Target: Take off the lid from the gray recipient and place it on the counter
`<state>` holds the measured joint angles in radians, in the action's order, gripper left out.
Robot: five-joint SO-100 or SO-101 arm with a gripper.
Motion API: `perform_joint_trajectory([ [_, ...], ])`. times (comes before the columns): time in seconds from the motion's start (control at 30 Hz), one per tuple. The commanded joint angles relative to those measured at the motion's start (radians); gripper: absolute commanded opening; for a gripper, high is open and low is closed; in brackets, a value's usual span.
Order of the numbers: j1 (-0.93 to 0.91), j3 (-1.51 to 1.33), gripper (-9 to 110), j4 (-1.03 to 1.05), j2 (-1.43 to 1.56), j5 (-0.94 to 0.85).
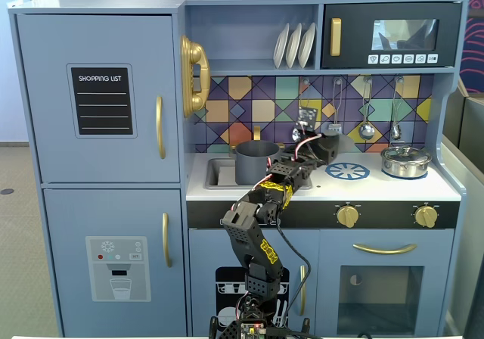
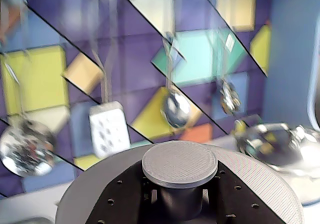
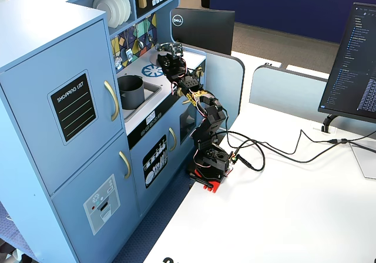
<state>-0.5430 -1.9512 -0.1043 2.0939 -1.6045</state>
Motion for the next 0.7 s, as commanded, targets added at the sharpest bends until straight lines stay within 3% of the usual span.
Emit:
perform_joint_trajectory([
  [0.0, -0.026, -0.018, 0, -0.067, -0.003, 0.015],
  [0.67, -0.046, -0.138, 0, -0.241, -0.173, 0.017],
])
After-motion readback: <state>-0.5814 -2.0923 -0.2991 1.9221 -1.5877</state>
